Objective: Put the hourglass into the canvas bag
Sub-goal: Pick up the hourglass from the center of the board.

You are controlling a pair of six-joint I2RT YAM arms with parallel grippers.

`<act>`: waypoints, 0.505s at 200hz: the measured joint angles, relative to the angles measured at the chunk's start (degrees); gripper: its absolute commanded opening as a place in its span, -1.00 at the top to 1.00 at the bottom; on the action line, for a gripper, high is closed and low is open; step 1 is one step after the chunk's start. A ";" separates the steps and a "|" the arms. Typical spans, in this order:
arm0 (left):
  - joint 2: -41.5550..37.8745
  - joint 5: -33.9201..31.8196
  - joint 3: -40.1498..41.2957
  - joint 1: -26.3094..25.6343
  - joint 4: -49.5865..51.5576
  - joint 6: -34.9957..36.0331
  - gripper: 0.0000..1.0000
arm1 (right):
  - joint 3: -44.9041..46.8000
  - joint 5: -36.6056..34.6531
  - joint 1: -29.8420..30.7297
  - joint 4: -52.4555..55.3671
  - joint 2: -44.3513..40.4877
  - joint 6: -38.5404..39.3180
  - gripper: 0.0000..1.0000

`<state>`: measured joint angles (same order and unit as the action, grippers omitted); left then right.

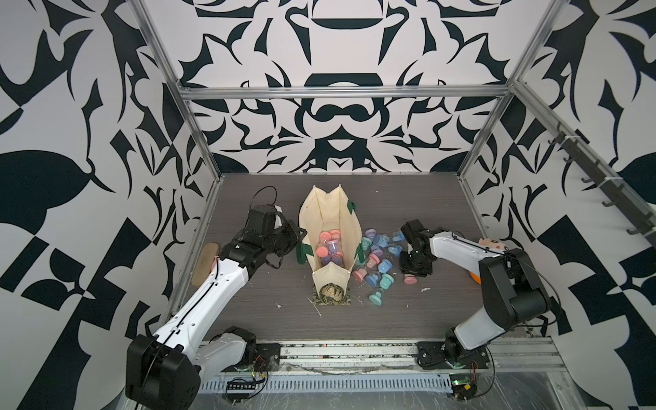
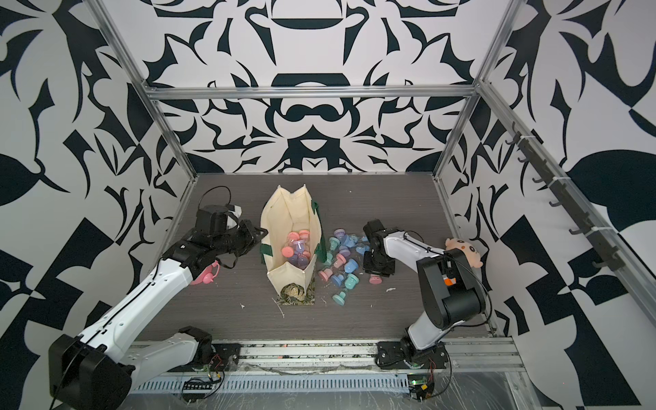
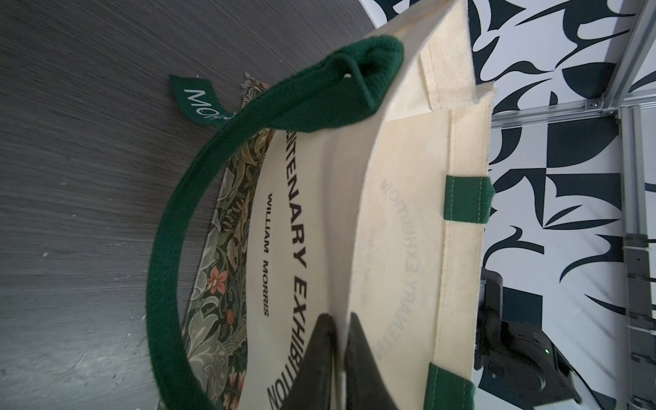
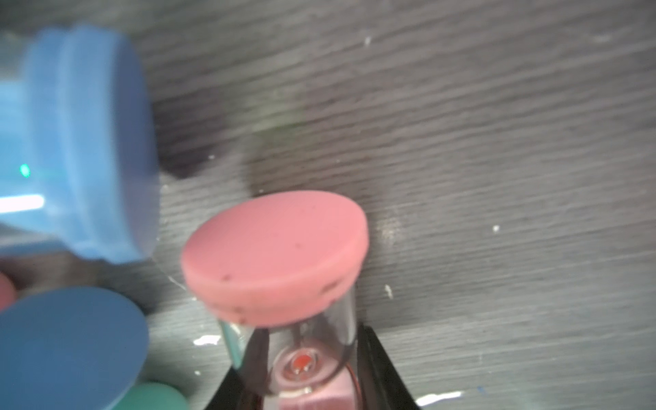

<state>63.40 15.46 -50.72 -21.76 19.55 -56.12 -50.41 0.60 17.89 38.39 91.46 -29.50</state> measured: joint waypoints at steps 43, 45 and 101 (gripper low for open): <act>0.13 -0.02 0.00 0.00 0.00 -0.02 0.68 | 1.22 -0.09 1.16 -0.92 -1.31 -0.59 0.91; 0.13 -0.02 0.00 0.00 0.00 -0.02 0.68 | 1.31 0.00 1.31 -0.92 -1.42 -0.61 0.93; 0.13 -0.09 0.00 0.02 0.04 0.00 0.62 | 1.51 0.22 5.20 2.23 -8.26 -1.64 1.00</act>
<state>63.53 15.38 -50.72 -21.74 19.59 -56.12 -48.90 0.82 23.09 40.62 83.20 -31.14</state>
